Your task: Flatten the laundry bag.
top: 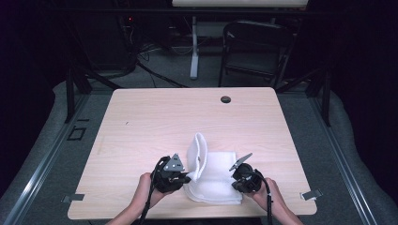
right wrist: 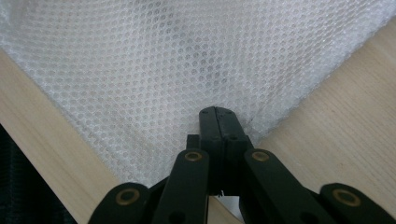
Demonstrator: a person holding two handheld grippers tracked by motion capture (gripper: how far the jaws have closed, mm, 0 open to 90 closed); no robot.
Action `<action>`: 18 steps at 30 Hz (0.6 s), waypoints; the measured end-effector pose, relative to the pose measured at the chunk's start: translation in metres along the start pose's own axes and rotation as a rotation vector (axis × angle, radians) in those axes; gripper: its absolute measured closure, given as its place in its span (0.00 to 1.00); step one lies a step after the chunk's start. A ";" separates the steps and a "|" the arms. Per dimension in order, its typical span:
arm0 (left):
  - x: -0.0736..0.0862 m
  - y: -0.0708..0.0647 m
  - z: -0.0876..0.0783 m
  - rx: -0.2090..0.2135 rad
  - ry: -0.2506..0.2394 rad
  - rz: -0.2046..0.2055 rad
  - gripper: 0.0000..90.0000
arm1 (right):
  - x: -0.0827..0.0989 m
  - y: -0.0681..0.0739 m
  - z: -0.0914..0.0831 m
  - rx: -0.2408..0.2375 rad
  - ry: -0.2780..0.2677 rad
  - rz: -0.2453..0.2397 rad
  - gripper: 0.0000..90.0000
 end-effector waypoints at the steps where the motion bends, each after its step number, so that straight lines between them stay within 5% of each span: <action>1: 0.001 0.000 0.000 0.001 0.003 0.000 0.93 | 0.000 -0.001 0.000 0.005 -0.001 -0.001 1.00; 18: 0.019 0.007 -0.011 -0.023 0.021 -0.035 0.93 | 0.001 -0.006 0.001 0.004 -0.008 0.015 1.00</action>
Point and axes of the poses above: each handheld gripper's, and its own axes: z roughly forward along the jaws, x roughly out of its underside, y roughly to its left, the point moved 10 cm from there along z, roughly forward along the jaws, and after that the axes turned 13 degrees about x, right-handed, at the moved point
